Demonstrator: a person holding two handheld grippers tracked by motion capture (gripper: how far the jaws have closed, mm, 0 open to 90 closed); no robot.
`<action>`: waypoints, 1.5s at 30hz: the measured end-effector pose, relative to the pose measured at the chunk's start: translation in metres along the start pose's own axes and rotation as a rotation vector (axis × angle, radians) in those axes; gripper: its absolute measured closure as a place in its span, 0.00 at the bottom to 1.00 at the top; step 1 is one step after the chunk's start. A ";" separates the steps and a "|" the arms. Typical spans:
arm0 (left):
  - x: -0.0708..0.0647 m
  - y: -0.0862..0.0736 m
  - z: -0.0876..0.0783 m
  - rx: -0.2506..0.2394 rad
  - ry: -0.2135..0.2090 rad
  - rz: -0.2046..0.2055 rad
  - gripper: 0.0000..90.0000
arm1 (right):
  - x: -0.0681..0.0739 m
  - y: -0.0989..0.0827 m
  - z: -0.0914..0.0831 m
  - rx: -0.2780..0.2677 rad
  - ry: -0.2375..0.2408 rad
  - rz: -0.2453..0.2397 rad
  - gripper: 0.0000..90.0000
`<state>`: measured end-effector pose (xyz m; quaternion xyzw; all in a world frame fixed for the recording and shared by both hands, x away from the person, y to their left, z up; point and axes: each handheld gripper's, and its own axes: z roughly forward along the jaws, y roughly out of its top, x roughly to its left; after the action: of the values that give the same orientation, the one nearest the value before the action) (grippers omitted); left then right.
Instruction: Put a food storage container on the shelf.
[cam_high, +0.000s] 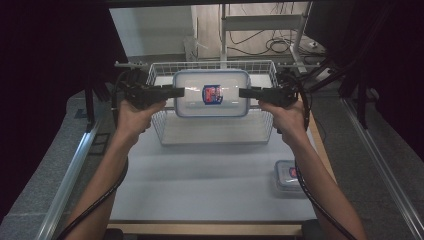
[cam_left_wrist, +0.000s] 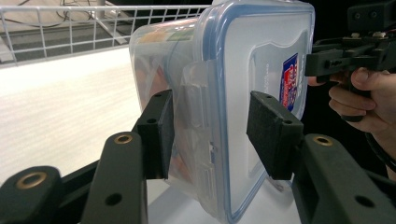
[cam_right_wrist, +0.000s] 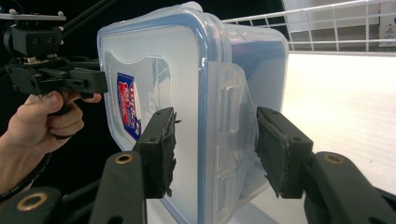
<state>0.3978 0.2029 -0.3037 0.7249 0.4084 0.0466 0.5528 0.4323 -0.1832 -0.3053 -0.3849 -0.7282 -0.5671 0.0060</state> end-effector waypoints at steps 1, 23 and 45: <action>0.001 0.001 0.001 -0.001 0.000 -0.003 0.58 | 0.000 0.000 0.000 0.000 0.000 0.000 0.55; 0.036 0.024 0.020 -0.013 -0.016 -0.074 0.58 | -0.022 0.031 0.020 0.006 -0.028 0.047 0.55; 0.042 0.023 0.028 -0.025 0.005 -0.086 0.55 | -0.037 0.032 0.029 -0.015 -0.018 0.065 0.53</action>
<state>0.4520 0.2074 -0.3111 0.6994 0.4400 0.0298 0.5624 0.4883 -0.1777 -0.3058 -0.4135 -0.7110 -0.5686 0.0148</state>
